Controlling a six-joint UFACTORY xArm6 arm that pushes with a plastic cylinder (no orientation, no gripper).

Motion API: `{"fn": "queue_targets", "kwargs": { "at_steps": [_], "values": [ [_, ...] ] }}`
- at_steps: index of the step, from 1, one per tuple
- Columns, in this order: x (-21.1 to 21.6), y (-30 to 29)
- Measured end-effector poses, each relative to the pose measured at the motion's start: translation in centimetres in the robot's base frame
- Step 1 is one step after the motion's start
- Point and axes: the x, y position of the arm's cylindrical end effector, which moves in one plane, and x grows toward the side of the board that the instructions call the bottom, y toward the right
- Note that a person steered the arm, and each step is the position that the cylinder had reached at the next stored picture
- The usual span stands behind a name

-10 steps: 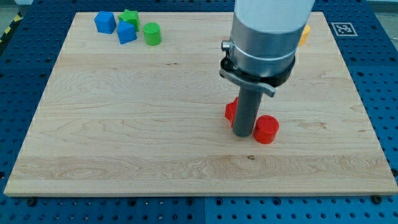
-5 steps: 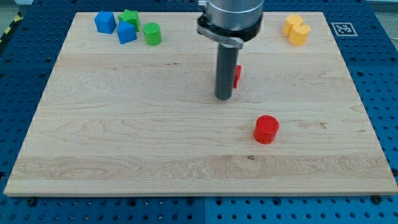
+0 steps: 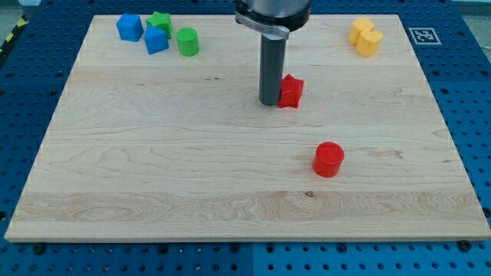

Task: Push the red star closer to yellow heart

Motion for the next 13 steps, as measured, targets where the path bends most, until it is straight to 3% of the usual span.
{"fn": "queue_targets", "kwargs": {
  "at_steps": [3, 6, 10, 12, 13],
  "values": [
    [-0.5, 7.8],
    [-3.7, 13.6],
    [-9.7, 14.1],
    [-9.1, 13.8],
    [-7.4, 8.9]
  ]
}}
